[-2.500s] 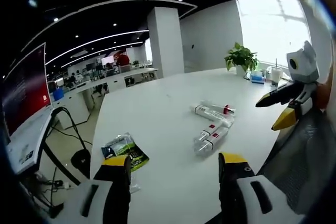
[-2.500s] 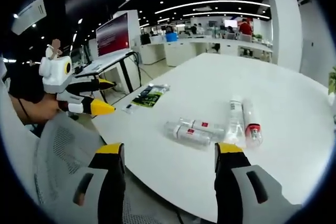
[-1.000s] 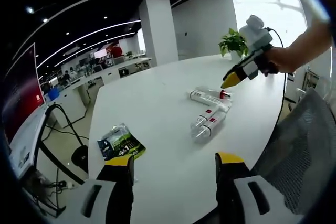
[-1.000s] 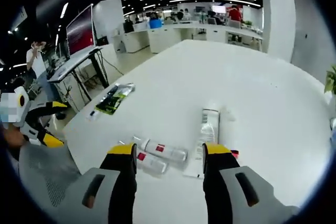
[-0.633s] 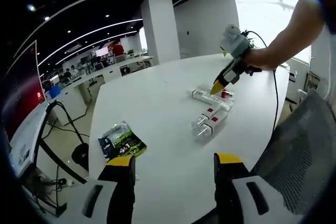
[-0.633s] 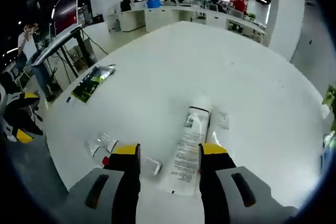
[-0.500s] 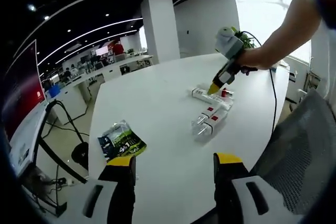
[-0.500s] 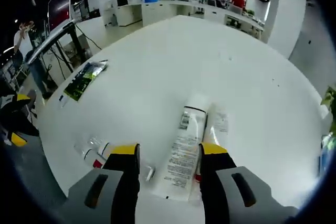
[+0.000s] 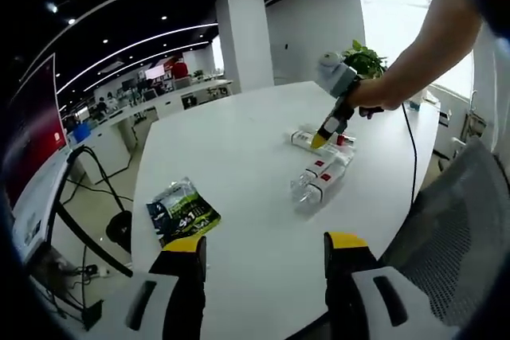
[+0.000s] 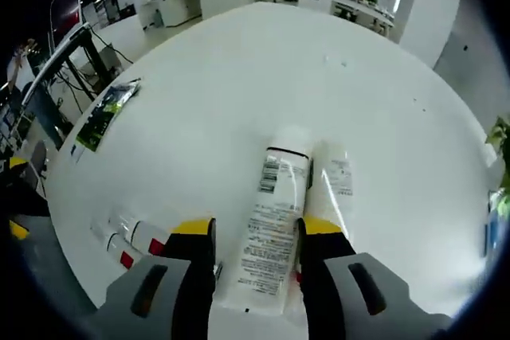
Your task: Arrange the skincare products in the storage area until every visible bottle or jar stands upright without overlapping.
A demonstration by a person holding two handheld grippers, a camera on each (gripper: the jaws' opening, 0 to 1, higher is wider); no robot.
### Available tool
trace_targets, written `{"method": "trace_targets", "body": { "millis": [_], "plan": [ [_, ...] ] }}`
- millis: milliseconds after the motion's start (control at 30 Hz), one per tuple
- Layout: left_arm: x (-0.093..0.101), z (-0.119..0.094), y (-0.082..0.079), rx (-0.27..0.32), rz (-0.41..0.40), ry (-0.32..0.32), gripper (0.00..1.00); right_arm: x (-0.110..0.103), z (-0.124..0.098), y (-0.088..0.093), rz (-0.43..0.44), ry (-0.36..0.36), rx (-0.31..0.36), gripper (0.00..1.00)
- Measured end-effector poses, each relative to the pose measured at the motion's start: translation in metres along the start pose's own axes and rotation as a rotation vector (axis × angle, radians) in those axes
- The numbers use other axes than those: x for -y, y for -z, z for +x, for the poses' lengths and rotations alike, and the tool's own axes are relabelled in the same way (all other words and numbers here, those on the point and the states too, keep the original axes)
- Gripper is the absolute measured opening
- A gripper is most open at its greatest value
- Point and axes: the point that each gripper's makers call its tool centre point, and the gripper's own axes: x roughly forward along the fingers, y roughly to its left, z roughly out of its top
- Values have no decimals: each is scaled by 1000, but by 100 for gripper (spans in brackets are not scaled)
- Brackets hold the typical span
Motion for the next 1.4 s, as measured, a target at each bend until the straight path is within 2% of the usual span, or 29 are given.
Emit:
{"method": "trace_targets", "body": {
  "millis": [100, 233, 367, 467, 733, 900, 1033, 1100, 1233, 1400],
  "plan": [
    [1, 0, 1, -5, 3, 2, 61, 1, 7, 5, 2, -1, -32, 42],
    [2, 1, 2, -12, 4, 3, 61, 4, 12, 12, 15, -6, -64, 39],
    [2, 1, 3, -17, 1, 2, 61, 9, 15, 15, 8, 3, -80, 32],
    [2, 1, 3, -22, 2, 2, 61, 8, 15, 17, 18, -6, -87, 33],
    [1, 1, 4, -25, -3, -1, 61, 9, 19, 15, -9, -31, -58, 32],
    [1, 0, 3, -22, -2, -5, 60, 6, 18, 14, -38, -48, -72, 28],
    [-1, 0, 3, -19, -5, -12, 60, -2, 16, 14, -108, -80, -86, 25],
    [-1, -1, 2, -16, -6, -14, 60, -5, 15, 14, -109, -109, -94, 24],
    [-1, -1, 2, -13, -4, -14, 60, -11, 11, 11, -139, -121, -100, 23],
    [-2, -2, 0, -3, -4, -18, 60, -9, 7, -3, -139, -127, -68, 22]
  ]
}}
